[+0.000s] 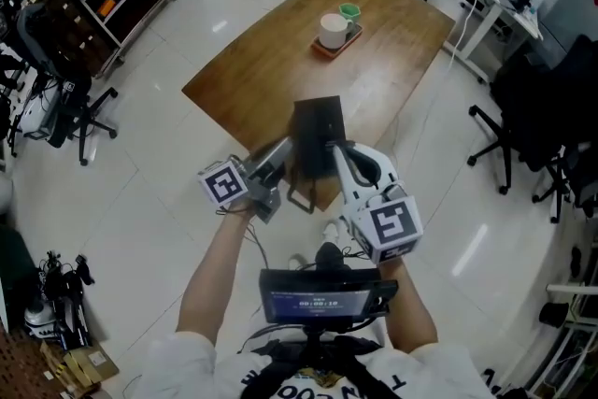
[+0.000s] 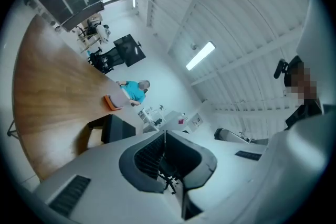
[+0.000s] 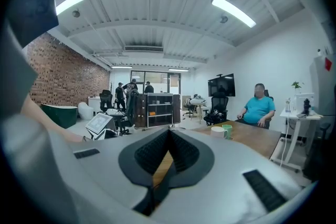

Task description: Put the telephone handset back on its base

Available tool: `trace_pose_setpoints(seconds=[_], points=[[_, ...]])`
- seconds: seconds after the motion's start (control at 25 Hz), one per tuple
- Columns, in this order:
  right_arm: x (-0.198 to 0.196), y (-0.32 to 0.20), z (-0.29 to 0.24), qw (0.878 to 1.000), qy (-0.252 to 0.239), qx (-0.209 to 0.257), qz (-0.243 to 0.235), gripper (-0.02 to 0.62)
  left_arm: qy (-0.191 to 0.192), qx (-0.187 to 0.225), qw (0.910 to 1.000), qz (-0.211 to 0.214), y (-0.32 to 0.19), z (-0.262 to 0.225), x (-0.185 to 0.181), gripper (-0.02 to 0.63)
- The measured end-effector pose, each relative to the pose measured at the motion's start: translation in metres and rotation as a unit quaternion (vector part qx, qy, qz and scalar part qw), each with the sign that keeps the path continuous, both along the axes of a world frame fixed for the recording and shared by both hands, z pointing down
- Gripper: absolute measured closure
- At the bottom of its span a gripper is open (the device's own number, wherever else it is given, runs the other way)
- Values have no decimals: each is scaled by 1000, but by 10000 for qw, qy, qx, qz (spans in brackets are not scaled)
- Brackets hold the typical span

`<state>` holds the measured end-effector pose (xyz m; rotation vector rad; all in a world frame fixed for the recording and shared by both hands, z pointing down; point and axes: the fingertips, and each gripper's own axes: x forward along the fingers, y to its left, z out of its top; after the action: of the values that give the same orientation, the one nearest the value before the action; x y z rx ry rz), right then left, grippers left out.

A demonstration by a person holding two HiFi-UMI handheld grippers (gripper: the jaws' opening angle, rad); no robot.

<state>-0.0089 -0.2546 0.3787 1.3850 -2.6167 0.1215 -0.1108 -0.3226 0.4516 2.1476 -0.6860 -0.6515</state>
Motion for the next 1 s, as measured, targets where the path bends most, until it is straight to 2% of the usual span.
trace_pose_setpoints(seconds=[0.16, 0.36, 0.56, 0.76, 0.92, 1.0], points=[[-11, 25, -13, 9998, 98, 182, -2, 597, -106, 552, 9984, 54, 35, -35, 3, 623], [-19, 53, -23, 9994, 103, 316, 7, 597, -155, 1236, 9922, 10, 76, -85, 4, 623], [-23, 75, -35, 9992, 65, 386, 17, 597, -554, 1789, 9822, -138, 115, -120, 7, 624], [-19, 98, -50, 9980, -133, 607, -89, 597, -1183, 2375, 9632, -430, 150, -147, 17, 623], [-12, 124, -60, 9967, -258, 732, -221, 597, -1731, 2804, 9414, -722, 186, -165, 33, 623], [-10, 141, -63, 9962, -238, 782, -290, 597, -1872, 2990, 9319, -839, 208, -173, 41, 621]])
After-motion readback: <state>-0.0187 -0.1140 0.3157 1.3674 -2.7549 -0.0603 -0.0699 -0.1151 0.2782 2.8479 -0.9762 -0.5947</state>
